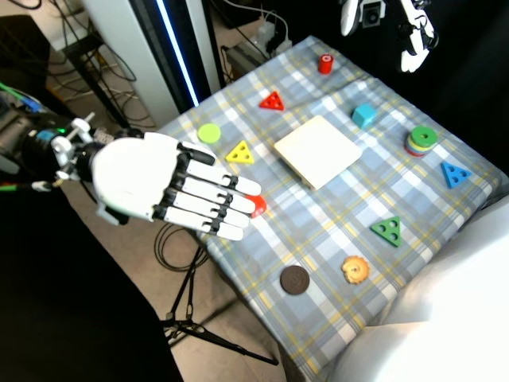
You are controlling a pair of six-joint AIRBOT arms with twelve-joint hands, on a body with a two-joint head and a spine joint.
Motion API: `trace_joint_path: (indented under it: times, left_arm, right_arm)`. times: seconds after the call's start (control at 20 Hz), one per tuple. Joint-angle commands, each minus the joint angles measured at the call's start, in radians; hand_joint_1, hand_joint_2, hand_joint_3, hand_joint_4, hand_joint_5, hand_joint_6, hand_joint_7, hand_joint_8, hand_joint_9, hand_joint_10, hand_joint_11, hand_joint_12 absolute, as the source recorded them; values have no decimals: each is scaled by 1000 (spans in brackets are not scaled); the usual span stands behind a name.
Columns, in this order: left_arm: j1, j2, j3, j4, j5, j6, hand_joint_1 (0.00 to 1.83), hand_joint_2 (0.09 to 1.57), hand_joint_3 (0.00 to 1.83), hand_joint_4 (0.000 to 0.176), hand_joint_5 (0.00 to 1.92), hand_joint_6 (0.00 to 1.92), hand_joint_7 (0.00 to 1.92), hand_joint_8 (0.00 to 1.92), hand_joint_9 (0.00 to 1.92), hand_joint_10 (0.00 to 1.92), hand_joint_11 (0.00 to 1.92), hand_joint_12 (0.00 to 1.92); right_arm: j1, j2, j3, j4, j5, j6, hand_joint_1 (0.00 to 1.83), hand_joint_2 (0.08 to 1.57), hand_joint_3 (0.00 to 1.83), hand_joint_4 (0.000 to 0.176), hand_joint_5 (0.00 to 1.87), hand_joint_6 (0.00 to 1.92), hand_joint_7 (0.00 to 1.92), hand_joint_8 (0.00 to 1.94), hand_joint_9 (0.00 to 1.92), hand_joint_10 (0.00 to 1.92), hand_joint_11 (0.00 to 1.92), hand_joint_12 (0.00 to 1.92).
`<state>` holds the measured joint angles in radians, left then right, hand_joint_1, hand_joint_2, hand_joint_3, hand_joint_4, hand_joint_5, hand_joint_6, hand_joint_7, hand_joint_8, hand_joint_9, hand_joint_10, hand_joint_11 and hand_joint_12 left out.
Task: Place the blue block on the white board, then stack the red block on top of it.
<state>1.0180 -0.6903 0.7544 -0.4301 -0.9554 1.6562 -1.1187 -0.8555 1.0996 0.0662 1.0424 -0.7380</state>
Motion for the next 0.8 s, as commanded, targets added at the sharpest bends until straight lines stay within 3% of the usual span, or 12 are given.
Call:
trace_joint_path:
  times: [0.0, 0.05, 0.15, 0.2, 0.25, 0.3, 0.35, 0.6, 0.75]
  left_arm:
    - [-10, 0, 8, 15, -108, 7, 319, 1160, 3, 145, 431, 5, 357, 5, 340, 10, 20, 558]
    - [-12, 0, 7, 10, -105, 25, 319, 1160, 3, 145, 431, 5, 357, 5, 340, 10, 20, 558]
    - [-38, -9, -6, -45, -75, 215, 462, 1126, 0, 154, 438, 6, 359, 4, 340, 7, 10, 545]
    - [-56, -23, -6, -81, -53, 317, 513, 1103, 0, 161, 428, 2, 349, 1, 344, 7, 18, 543]
    - [-64, -30, -4, -100, -40, 362, 537, 1077, 0, 160, 442, 2, 368, 2, 360, 5, 42, 538]
    - [-80, -48, 8, -136, -14, 438, 562, 1055, 1, 160, 446, 0, 367, 0, 345, 1, 45, 491]
    - [-97, -66, 25, -166, 18, 499, 573, 1043, 0, 173, 415, 0, 347, 1, 306, 0, 22, 408]
    - [-173, -141, 84, -243, 133, 747, 718, 992, 0, 175, 470, 16, 354, 3, 317, 3, 18, 375]
    - [-206, -174, 130, -275, 200, 794, 750, 966, 0, 176, 471, 1, 344, 0, 309, 0, 35, 341]
  right_arm:
    - [16, 0, 5, 17, 119, 1, 374, 1355, 4, 61, 417, 3, 403, 2, 386, 8, 205, 527]
    - [18, 0, 5, 14, 119, 1, 374, 1355, 4, 61, 417, 3, 403, 2, 386, 8, 205, 527]
    - [31, 0, 2, -4, 120, 3, 393, 1358, 2, 34, 427, 5, 411, 4, 392, 7, 212, 525]
    - [41, 0, -1, -16, 122, 3, 365, 1362, 3, 48, 413, 1, 400, 2, 384, 2, 205, 516]
    - [44, 0, -3, -22, 127, 5, 359, 1365, 4, 48, 411, 1, 396, 0, 383, 2, 206, 514]
    - [45, 0, -4, -30, 135, 11, 358, 1369, 6, 30, 414, 2, 398, 1, 386, 3, 206, 511]
    - [46, 1, -5, -38, 144, 20, 381, 1378, 0, 0, 419, 0, 399, 0, 387, 1, 224, 439]
    - [47, 6, -11, -59, 157, 36, 390, 1371, 0, 0, 423, 0, 423, 0, 408, 0, 322, 231]
    - [47, 6, -11, -61, 157, 37, 388, 1372, 0, 0, 429, 1, 434, 2, 416, 1, 338, 198]
